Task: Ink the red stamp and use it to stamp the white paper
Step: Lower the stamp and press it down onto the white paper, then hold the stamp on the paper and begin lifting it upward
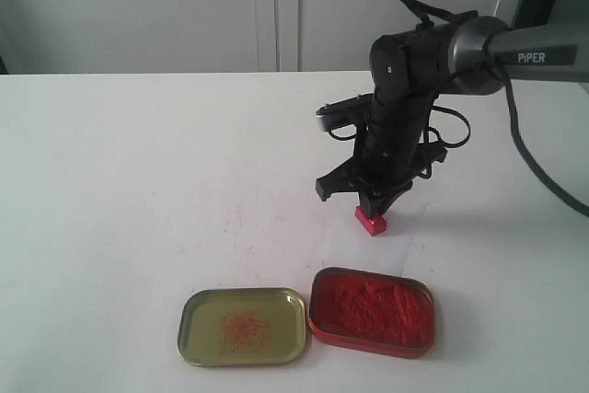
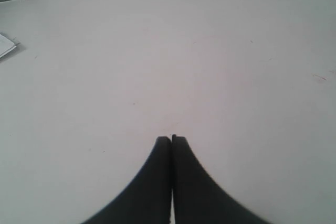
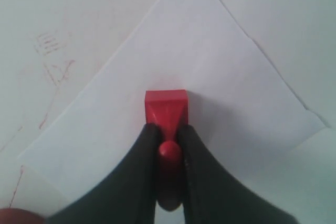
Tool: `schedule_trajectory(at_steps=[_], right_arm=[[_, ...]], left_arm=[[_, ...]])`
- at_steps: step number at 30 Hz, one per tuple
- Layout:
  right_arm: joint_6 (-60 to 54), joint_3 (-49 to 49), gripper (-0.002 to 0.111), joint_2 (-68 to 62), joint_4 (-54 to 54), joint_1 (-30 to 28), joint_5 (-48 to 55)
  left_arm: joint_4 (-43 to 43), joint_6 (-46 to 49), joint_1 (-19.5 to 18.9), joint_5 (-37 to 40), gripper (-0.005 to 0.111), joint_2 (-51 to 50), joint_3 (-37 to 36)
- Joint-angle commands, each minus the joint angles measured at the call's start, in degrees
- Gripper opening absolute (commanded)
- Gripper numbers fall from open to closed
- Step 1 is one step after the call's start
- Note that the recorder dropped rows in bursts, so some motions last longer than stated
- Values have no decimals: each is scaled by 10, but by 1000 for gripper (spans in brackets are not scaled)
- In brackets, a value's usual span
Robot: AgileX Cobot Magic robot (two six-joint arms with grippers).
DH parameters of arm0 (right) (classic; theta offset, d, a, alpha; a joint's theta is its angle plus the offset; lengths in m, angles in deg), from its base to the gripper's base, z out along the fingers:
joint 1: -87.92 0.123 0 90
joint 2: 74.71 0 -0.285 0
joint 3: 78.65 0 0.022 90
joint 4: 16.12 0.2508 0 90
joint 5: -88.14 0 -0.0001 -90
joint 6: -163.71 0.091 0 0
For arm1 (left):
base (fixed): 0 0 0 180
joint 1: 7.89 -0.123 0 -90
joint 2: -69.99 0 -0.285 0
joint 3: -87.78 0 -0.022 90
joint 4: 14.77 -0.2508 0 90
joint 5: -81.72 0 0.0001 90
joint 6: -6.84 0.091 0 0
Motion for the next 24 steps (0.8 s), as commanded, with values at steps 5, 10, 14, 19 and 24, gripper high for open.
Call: schedule_trajectory(at_steps=[5,10,14,19,24], right_arm=[[7,-23,0,-8,-7,-3,-54],[7,-23,0,11,-7,-3,-53],[7,-23,0,28,-7,-3,-53],[7,-23,0,42,-7,-3,-49],[7,-23,0,51,-7,-3,-41]], left_arm=[[1,2,-2,0,0,2,-2],[1,2,-2,0,0,2,-2],[1,2,-2,0,0,2,-2],[1,2,-2,0,0,2,-2],[1,2,-2,0,0,2,-2]])
